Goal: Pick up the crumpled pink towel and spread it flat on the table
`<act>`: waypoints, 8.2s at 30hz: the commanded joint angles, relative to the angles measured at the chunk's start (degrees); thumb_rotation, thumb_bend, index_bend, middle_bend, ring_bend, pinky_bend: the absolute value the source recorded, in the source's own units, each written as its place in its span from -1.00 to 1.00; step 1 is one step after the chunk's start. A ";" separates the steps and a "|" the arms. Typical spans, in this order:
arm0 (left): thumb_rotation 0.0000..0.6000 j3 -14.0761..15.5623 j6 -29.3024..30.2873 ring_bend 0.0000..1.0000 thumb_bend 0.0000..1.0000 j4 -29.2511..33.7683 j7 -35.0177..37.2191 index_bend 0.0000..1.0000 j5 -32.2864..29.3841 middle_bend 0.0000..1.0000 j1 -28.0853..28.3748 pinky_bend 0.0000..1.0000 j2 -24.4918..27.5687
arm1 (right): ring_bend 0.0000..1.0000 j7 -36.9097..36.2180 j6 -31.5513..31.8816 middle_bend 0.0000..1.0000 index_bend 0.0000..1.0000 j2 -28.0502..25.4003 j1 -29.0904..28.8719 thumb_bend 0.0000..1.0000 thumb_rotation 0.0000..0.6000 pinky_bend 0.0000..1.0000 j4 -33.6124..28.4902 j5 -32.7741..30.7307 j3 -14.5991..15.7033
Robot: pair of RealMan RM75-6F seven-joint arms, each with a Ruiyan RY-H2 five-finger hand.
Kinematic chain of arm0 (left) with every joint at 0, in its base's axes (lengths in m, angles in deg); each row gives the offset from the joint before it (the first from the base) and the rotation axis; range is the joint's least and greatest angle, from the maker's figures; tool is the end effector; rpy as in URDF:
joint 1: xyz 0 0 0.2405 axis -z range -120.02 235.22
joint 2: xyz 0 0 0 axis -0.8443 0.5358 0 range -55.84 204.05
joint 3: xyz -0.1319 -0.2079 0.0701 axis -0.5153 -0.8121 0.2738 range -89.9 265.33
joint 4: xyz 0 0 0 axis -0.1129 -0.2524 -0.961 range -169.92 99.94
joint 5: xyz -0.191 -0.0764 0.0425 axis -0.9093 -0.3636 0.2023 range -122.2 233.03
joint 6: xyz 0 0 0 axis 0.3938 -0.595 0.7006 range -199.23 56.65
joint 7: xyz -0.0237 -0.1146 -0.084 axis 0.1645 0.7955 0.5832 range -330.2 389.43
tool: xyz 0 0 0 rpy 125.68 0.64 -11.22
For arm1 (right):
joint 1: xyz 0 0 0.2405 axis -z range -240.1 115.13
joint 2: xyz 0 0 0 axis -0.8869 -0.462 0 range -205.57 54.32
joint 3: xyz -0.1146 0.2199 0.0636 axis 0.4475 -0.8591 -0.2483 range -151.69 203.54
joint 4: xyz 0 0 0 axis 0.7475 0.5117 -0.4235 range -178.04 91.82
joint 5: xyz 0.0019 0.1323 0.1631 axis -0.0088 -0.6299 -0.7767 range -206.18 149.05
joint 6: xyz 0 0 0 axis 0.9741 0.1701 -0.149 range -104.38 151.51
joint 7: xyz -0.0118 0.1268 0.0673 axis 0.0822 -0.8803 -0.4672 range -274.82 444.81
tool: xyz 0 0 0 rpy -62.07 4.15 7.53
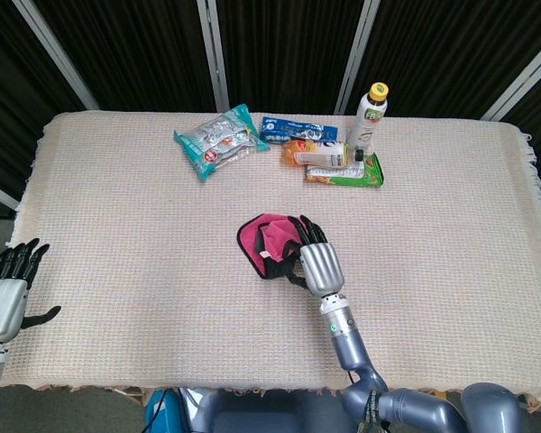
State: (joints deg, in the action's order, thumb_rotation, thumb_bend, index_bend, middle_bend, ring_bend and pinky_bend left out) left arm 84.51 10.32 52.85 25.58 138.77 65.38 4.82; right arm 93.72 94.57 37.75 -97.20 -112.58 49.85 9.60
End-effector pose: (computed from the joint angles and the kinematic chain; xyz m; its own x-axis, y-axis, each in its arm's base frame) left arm -0.3176 0.1990 0.1323 0.4441 0.0378 0.8952 0.8959 -0.0102 -0.4440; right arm -0.1106 -0.3114 -0.0760 0.0639 -0.0700 0.9955 -0.9474 -0.3176 0.0384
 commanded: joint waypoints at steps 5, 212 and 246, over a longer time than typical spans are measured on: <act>1.00 0.13 0.16 -1.00 -1.00 0.13 0.07 -1.00 0.31 -1.00 0.03 -0.98 -0.03 | -0.86 0.68 0.80 -0.68 0.19 0.44 -0.30 -0.22 1.00 -0.71 -0.85 0.56 0.34; 1.00 -22.72 -33.43 -1.00 -0.13 1.40 -0.19 0.25 -61.56 -0.88 58.12 -0.93 -3.32 | -0.86 14.22 2.73 -0.67 0.25 -44.91 -18.11 -0.21 1.00 -0.67 -31.98 -27.72 -9.94; 1.00 -23.46 -27.44 -1.00 -0.13 -9.55 -1.70 0.28 -56.35 -0.85 61.39 -0.93 -19.18 | -0.86 1.33 -4.68 -0.67 0.25 -34.88 -15.59 -0.21 1.00 -0.67 -10.89 -24.55 -7.28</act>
State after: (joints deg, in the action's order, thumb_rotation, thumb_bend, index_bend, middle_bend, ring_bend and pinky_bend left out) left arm 60.88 -17.44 42.64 23.63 81.77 127.29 -14.08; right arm 94.83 89.55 3.10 -113.53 -122.32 24.75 1.69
